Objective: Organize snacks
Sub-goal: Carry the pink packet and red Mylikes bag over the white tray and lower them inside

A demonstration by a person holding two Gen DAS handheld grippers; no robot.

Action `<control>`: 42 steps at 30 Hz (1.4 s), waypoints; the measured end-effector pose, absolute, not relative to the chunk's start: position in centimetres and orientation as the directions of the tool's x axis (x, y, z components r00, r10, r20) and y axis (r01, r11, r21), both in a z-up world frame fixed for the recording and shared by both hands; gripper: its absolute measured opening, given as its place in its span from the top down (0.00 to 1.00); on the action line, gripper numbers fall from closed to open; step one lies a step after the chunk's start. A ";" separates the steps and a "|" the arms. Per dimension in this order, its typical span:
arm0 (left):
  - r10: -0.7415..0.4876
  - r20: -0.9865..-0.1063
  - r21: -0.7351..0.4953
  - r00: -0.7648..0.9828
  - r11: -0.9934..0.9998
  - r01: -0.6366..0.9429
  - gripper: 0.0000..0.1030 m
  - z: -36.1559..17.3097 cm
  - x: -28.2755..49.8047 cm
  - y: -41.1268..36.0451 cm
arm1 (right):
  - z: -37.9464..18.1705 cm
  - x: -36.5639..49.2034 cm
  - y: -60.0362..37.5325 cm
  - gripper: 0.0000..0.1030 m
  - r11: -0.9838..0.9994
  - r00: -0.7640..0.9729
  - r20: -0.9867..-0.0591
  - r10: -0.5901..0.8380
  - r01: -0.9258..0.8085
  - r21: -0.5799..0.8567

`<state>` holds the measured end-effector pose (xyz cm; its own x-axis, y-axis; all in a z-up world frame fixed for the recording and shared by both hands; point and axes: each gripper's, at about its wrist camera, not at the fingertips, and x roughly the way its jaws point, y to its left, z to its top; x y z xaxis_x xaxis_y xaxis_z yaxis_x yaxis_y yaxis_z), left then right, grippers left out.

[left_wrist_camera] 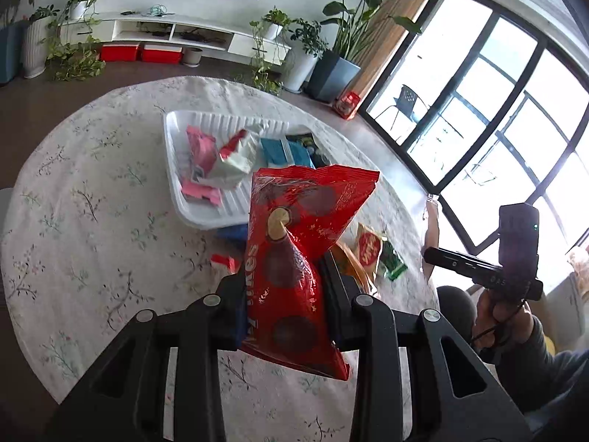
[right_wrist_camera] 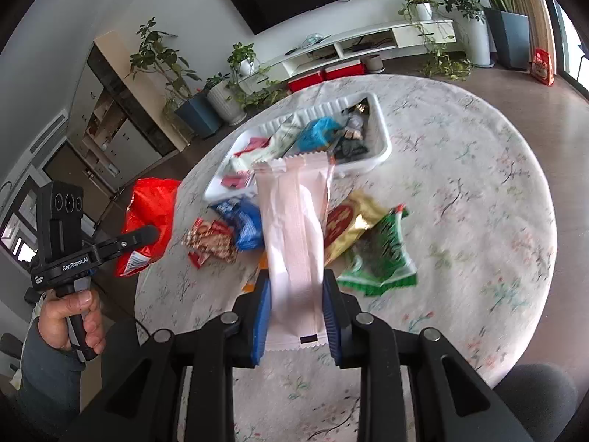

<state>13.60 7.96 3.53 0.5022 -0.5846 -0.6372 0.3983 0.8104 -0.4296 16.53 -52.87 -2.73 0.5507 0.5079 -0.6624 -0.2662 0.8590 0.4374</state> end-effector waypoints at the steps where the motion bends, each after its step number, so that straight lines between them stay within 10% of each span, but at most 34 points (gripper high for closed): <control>1: -0.586 -0.629 -0.435 0.511 0.810 0.393 0.71 4.0 14.2 8.3 | -2.2 17.5 -53.4 0.72 0.865 0.563 -0.661 0.497 -0.258 0.431; 15: -0.589 -0.643 -0.478 0.489 0.808 0.345 0.71 8.8 28.4 7.2 | 4.2 31.9 -50.1 0.72 0.837 0.550 -0.633 0.545 -0.312 0.449; 42: -0.466 -0.805 -0.382 0.366 0.881 0.281 0.68 -1.4 34.2 3.1 | -6.9 39.4 -40.4 0.72 0.864 0.321 -0.807 0.496 -0.274 0.422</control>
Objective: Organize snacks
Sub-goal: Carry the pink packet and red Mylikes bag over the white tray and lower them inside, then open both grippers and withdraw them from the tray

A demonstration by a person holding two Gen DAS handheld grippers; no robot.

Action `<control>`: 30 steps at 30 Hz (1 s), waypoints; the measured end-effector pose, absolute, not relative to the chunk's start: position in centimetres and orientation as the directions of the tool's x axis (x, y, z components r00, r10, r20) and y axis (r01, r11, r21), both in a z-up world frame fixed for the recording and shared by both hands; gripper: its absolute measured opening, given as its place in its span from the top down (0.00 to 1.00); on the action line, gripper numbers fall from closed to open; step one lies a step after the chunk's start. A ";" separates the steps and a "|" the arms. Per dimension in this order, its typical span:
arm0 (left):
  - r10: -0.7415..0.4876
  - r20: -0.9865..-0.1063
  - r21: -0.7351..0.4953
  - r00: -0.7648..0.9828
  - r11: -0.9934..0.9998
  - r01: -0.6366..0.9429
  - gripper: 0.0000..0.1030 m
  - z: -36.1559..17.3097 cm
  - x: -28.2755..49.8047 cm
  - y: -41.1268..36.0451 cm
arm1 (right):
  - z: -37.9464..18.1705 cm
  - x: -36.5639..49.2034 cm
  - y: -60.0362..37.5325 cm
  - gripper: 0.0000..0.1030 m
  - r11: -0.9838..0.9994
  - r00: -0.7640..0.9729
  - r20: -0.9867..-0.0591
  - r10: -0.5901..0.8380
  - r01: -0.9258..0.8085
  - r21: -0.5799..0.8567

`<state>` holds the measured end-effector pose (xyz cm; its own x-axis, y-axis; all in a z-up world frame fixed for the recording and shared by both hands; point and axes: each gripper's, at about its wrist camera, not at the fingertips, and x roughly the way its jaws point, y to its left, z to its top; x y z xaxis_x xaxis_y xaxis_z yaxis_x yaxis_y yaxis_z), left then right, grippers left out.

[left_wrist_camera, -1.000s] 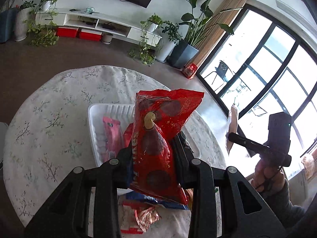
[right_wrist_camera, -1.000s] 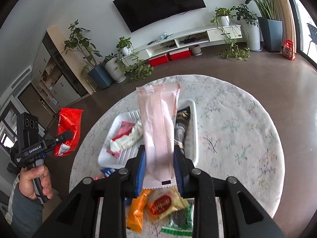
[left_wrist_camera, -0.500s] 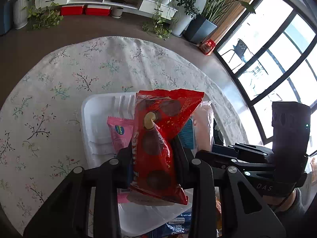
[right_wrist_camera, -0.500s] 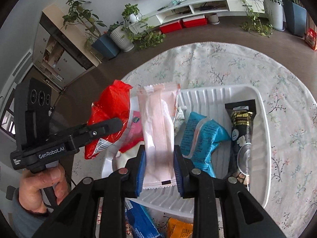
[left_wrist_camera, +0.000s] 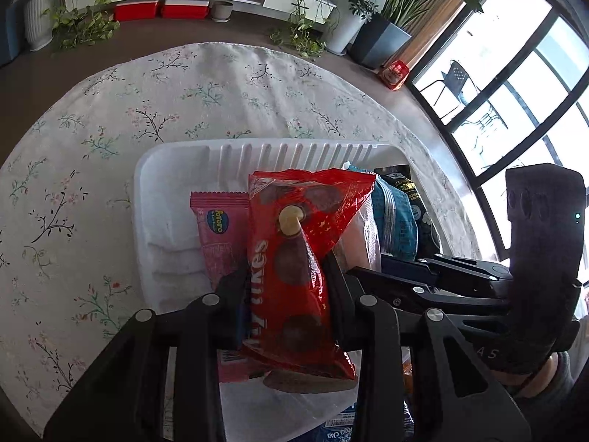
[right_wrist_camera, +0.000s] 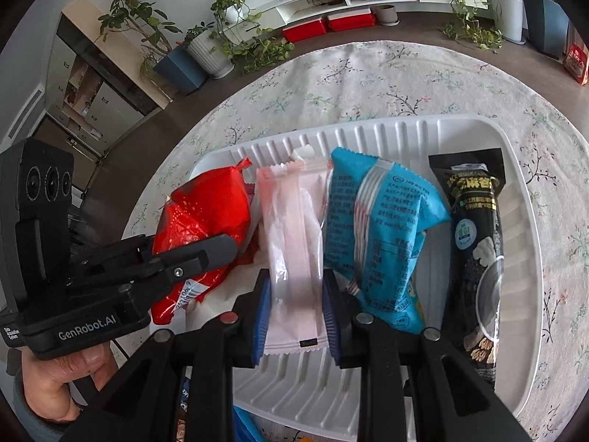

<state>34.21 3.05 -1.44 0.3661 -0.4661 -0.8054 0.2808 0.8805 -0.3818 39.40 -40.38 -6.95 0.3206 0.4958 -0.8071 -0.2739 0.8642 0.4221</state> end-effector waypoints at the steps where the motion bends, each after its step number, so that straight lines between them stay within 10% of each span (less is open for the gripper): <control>1: -0.464 -0.807 -0.381 0.366 0.881 0.280 0.68 -1.4 34.2 3.1 | -7.0 39.5 -40.3 0.72 0.864 0.320 -0.807 0.496 -0.272 0.423; 30: -0.451 -0.791 -0.364 0.414 0.890 0.274 0.28 0.9 31.9 3.4 | -5.2 38.4 -41.1 0.57 0.882 0.381 -0.800 0.464 -0.281 0.378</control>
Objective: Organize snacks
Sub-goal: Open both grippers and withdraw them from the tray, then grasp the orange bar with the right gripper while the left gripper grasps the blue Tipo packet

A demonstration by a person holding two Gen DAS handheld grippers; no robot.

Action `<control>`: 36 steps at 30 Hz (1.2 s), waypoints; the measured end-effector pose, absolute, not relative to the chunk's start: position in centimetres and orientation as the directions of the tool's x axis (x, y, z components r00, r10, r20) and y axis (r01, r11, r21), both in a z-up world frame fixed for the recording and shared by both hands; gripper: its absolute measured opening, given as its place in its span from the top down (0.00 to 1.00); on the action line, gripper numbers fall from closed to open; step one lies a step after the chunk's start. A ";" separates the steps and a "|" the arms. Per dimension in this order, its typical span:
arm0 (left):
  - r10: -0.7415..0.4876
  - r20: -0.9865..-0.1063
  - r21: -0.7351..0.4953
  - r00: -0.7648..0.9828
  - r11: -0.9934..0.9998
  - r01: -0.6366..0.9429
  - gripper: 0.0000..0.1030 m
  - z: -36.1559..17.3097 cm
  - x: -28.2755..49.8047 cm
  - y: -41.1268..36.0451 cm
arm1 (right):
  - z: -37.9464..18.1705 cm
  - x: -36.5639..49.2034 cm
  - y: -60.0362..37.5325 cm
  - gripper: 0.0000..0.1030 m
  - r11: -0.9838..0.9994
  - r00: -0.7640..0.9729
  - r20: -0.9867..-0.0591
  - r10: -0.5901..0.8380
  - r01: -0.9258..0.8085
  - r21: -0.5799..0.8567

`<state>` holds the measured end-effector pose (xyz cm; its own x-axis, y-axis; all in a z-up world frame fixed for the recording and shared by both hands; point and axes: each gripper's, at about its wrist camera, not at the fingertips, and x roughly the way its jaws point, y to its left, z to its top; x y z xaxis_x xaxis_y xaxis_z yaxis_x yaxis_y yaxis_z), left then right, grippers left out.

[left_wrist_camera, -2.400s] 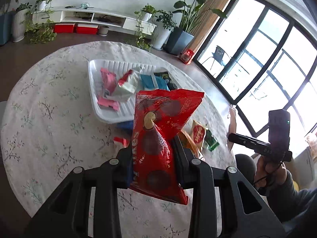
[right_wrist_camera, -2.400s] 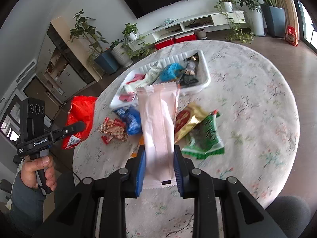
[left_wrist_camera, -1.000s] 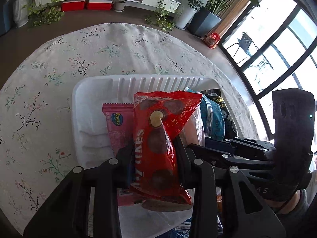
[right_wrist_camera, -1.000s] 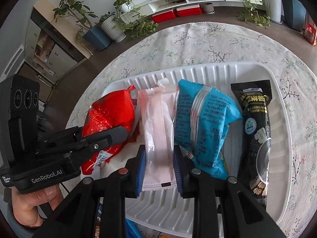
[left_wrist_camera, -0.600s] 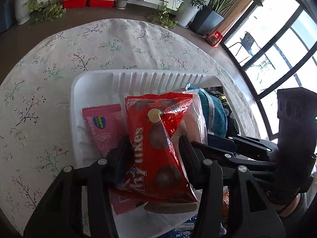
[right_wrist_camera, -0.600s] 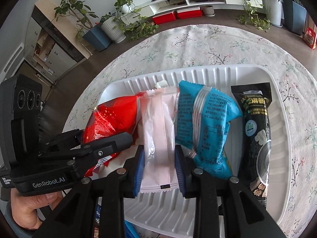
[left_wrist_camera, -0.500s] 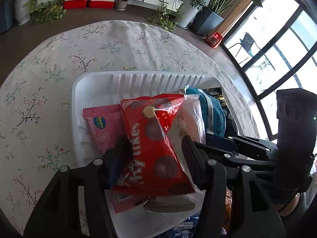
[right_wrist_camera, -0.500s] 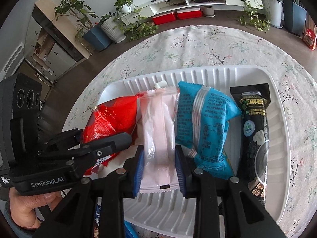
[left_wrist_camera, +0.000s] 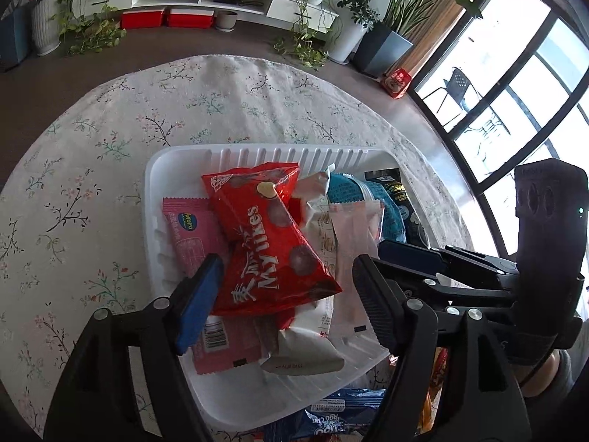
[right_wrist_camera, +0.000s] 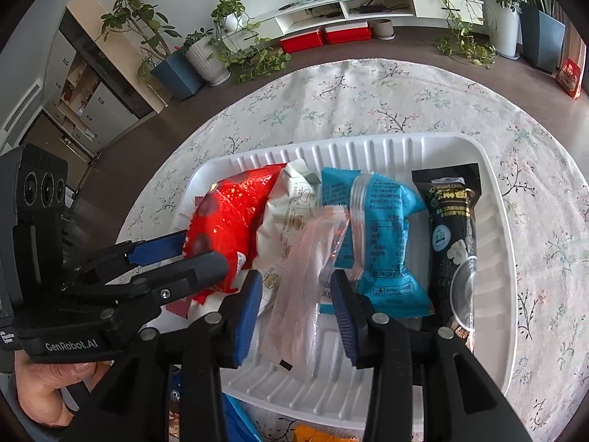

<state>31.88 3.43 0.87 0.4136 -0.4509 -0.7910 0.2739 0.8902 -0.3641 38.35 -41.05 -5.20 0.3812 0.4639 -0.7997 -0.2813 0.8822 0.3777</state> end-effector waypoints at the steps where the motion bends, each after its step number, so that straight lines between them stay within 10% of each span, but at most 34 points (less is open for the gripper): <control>1: -0.451 -0.785 -0.362 0.425 0.890 0.276 0.27 1.3 31.5 3.6 | -4.9 38.2 -41.3 0.54 0.883 0.389 -0.796 0.464 -0.280 0.377; 6: -0.445 -0.739 -0.358 0.506 0.895 0.265 0.06 3.9 28.5 4.9 | -2.7 37.3 -43.8 0.33 0.865 0.445 -0.742 0.501 -0.237 0.442; 13: -0.401 -0.687 -0.307 0.606 0.916 0.258 0.00 5.6 22.0 6.7 | -1.0 32.5 -49.4 0.13 0.805 0.504 -0.653 0.566 -0.167 0.569; 36: -0.417 -0.738 -0.248 0.531 0.899 0.361 0.00 0.8 7.6 -3.2 | -5.5 16.9 -56.1 0.22 0.882 0.563 -0.712 0.420 -0.066 0.467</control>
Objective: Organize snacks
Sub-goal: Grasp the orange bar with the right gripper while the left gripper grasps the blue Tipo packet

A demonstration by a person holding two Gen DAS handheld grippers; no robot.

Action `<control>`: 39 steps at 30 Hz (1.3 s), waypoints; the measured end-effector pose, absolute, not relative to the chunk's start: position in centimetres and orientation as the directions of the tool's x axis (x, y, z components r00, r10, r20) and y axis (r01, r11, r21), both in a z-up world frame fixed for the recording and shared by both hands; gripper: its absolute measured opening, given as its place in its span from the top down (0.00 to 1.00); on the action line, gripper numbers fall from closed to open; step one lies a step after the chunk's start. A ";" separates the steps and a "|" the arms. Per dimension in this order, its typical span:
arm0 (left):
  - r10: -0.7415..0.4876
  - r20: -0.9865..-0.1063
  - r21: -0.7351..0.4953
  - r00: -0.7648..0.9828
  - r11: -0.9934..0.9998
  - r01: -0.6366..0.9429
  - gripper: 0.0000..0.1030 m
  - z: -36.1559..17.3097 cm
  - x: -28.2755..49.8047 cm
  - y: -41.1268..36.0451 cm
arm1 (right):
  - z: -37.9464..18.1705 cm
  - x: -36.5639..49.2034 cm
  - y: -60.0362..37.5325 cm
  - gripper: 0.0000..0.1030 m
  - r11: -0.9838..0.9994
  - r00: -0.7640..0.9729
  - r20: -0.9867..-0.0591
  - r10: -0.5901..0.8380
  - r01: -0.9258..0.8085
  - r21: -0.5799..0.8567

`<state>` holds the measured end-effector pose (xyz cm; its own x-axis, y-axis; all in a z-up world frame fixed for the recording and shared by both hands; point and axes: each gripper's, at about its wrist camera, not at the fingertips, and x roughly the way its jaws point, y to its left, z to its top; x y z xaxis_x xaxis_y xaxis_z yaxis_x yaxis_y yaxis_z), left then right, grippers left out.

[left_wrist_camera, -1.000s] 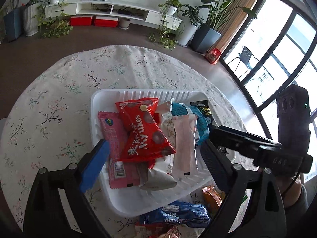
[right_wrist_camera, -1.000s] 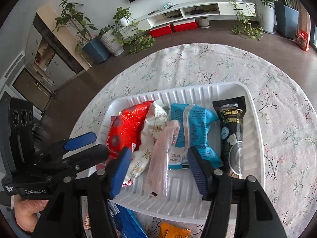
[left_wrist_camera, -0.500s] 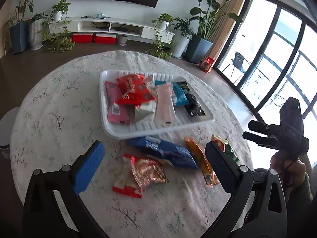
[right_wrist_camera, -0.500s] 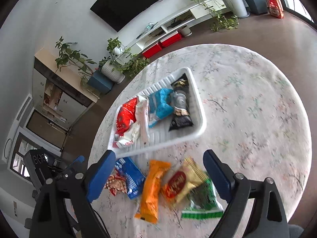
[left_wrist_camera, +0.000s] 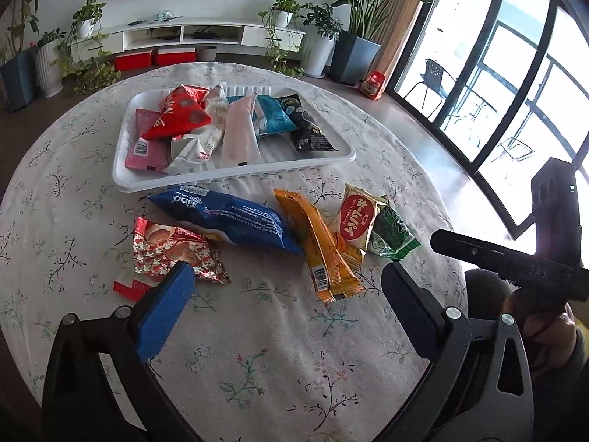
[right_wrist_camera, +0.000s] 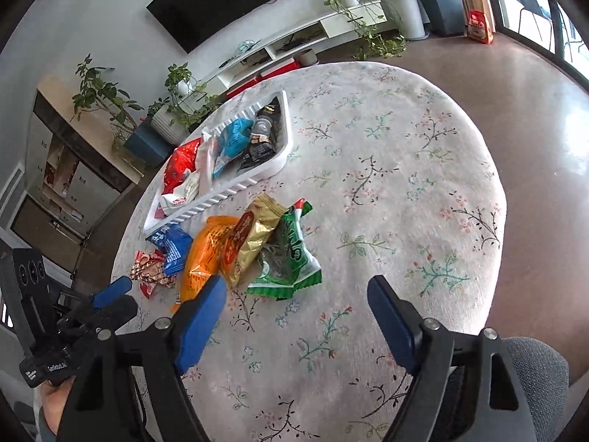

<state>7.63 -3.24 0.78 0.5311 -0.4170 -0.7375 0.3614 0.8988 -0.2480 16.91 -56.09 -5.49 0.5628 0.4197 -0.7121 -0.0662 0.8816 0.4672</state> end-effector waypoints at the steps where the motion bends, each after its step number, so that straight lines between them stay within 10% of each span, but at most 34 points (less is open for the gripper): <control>1: -0.408 -0.738 -0.244 0.538 0.904 0.351 0.00 0.9 8.0 -2.6 | -5.2 16.8 -55.7 0.24 0.884 0.564 -0.709 0.424 -0.088 0.459; 16: -0.355 -0.727 -0.235 0.588 0.933 0.273 0.01 1.2 8.1 3.6 | -5.3 20.3 -44.7 0.60 0.884 0.409 -0.790 0.457 -0.306 0.354; 24: -0.369 -0.734 -0.236 0.570 0.926 0.295 0.01 0.6 9.1 4.2 | -7.3 22.6 -43.5 0.61 0.900 0.344 -0.842 0.415 -0.292 0.324; 39: -0.308 -0.864 0.167 0.399 0.571 0.803 0.02 0.6 15.1 -4.1 | -8.1 24.2 -43.5 0.70 0.899 0.317 -0.857 0.407 -0.305 0.314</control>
